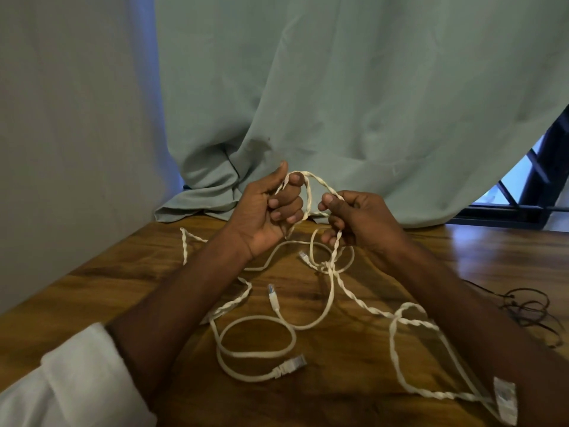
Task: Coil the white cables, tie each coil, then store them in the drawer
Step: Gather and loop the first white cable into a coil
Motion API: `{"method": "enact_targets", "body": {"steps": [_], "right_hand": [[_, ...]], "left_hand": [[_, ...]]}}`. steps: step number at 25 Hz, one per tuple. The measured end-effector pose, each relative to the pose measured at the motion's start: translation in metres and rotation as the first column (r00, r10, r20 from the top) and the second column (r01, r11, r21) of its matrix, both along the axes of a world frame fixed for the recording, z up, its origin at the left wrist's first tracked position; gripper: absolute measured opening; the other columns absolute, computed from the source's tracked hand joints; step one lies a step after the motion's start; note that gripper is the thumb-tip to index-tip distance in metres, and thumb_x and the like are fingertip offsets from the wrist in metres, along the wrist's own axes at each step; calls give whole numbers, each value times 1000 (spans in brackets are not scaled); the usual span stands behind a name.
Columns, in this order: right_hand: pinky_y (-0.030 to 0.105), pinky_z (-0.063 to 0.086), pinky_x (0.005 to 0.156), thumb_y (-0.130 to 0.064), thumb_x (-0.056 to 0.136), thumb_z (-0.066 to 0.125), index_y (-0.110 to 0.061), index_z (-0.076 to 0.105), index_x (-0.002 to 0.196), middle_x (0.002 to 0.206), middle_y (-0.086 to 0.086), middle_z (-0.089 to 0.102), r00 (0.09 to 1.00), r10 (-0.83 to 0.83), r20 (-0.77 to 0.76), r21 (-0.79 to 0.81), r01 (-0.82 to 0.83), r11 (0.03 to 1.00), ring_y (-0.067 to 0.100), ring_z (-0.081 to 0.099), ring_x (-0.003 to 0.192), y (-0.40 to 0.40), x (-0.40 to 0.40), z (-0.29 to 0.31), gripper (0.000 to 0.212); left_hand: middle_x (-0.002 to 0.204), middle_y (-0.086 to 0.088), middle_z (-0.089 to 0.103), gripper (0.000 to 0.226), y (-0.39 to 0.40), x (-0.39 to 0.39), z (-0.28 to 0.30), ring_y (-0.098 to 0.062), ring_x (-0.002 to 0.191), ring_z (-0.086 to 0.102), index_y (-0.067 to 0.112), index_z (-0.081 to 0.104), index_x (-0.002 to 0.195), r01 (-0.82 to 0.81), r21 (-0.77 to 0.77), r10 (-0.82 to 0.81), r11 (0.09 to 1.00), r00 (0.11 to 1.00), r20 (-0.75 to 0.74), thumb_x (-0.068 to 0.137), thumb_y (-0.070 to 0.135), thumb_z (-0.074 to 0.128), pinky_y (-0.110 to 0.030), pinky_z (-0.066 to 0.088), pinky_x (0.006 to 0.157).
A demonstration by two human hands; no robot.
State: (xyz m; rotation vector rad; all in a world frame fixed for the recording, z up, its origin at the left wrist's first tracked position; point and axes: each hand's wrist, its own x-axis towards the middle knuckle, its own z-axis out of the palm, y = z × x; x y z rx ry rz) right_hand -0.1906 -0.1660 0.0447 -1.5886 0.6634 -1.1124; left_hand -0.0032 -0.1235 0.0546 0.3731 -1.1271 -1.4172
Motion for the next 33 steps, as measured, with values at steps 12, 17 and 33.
{"method": "enact_targets", "body": {"steps": [12,17,33], "right_hand": [[27,49,45,-31,112,42,-9,68,114,62,8,59,951,78,-300,15,-78,997,20,59,46,17,7,1,34],[21,32,39,-35,111,44,-11,72,111,48,0,52,805,41,-591,-170,-174,970,12,39,33,22,7,-1,37],[28,42,54,-4,105,51,5,73,110,57,6,45,758,444,-478,-14,-512,859,18,44,49,31,6,3,24]], "left_hand": [[46,7,41,34,-2,6,3,-5,37,37,11,56,89,-100,-6,95,995,960,-265,111,24,32,-20,34,44],[50,7,45,38,-7,14,8,-6,42,47,10,59,93,-200,11,191,980,922,-336,113,27,31,-20,44,47],[73,-12,73,41,-1,-4,-10,-25,73,74,-5,60,115,-538,-483,722,691,549,420,115,26,34,-32,58,72]]}}
